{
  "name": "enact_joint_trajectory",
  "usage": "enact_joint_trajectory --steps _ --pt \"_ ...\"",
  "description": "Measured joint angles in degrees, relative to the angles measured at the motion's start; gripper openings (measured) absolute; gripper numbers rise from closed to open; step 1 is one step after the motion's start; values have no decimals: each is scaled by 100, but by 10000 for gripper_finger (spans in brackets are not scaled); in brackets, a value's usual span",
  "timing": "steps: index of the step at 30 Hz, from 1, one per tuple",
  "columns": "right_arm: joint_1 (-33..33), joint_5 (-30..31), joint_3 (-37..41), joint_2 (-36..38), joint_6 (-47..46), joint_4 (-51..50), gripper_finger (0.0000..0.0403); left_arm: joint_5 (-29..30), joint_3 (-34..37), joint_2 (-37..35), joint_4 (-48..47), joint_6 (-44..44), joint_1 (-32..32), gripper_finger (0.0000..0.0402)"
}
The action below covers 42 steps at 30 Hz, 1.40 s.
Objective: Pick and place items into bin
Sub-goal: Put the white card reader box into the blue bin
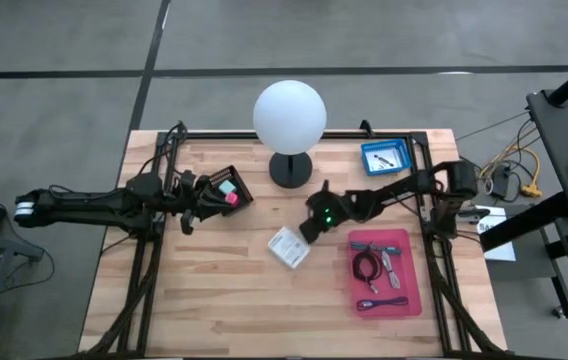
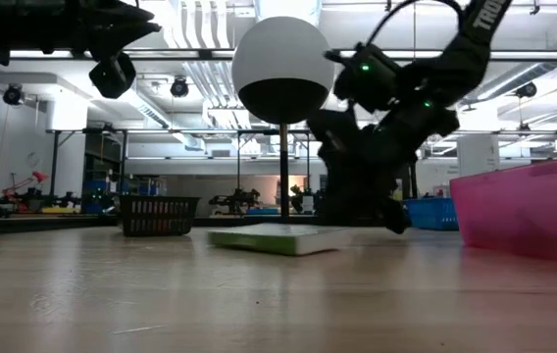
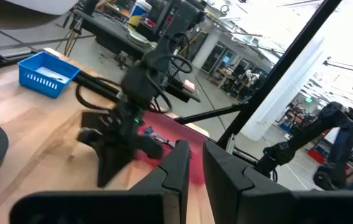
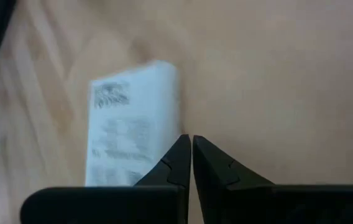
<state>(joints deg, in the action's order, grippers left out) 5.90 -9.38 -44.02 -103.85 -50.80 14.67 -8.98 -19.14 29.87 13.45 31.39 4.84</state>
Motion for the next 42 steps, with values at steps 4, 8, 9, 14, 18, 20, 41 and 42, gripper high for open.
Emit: enact_joint_trajectory --steps 4,8,9,14,18,20,41,42 --pt "-293 270 -499 -217 49 -667 9 1 0 3 2 -1 0 29" --pt "-403 830 -877 -172 265 -1450 9 -1 0 8 -1 69 0 29" --pt "-401 874 -926 -131 398 -1629 9 -1 0 7 -6 159 0 29" --pt "-382 962 -1161 287 1233 -2179 9 -263 0 -7 -33 987 2 29" --pt "-380 985 -1195 659 2100 -2260 9 -454 0 -14 -17 2241 -2 29" --pt "-377 1005 -1196 880 2590 -2246 9 -474 0 9 -27 2922 -16 29" --pt "-390 965 -1174 2581 4765 -2158 9 -1075 -597 2436 -17 3870 -164 30" --pt "-390 959 -1174 2581 4790 -2158 9 -1265 -588 2539 3 3869 -160 31"
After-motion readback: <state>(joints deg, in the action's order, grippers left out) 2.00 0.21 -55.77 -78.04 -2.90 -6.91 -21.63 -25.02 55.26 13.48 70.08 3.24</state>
